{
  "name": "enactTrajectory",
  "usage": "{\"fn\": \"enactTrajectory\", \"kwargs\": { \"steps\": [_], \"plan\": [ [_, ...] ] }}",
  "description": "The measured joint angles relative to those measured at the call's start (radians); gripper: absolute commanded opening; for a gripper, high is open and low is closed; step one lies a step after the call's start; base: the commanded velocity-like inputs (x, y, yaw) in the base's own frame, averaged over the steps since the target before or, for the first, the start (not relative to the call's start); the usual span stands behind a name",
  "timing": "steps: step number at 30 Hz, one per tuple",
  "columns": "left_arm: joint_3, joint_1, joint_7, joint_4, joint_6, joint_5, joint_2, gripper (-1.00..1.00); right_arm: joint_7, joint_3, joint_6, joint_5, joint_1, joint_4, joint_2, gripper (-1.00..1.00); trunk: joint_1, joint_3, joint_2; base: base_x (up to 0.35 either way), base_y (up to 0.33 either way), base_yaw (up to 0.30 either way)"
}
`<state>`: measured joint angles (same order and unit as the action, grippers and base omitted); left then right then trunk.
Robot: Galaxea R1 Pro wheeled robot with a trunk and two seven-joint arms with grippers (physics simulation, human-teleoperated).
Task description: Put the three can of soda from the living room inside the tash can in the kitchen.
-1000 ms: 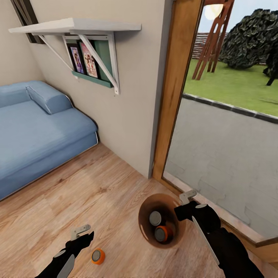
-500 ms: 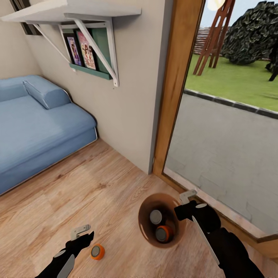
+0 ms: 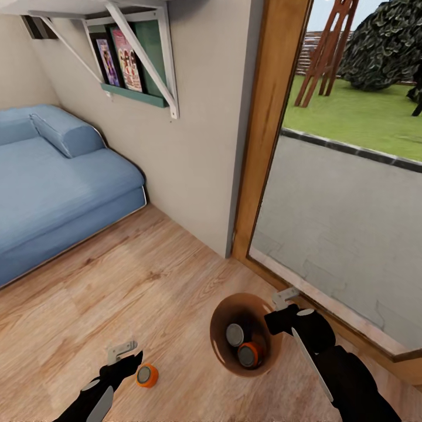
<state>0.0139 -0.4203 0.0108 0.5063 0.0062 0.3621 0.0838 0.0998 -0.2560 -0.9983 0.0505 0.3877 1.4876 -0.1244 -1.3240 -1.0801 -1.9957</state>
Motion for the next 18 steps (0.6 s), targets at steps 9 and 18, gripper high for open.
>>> {"fn": "enactTrajectory", "kwargs": {
  "steps": [9,18],
  "plan": [
    [0.001,0.000,0.000,0.000,0.000,0.000,-0.001,1.00,0.000,0.000,0.000,0.000,0.000,0.000,0.000,-1.00,-0.035,-0.043,-0.063,0.000,0.000,0.000],
    [0.001,0.000,0.000,0.000,0.000,0.000,0.000,1.00,0.000,0.000,0.000,0.000,0.000,0.000,0.000,-1.00,-0.035,-0.057,-0.063,0.000,0.000,0.000]
  ]
}}
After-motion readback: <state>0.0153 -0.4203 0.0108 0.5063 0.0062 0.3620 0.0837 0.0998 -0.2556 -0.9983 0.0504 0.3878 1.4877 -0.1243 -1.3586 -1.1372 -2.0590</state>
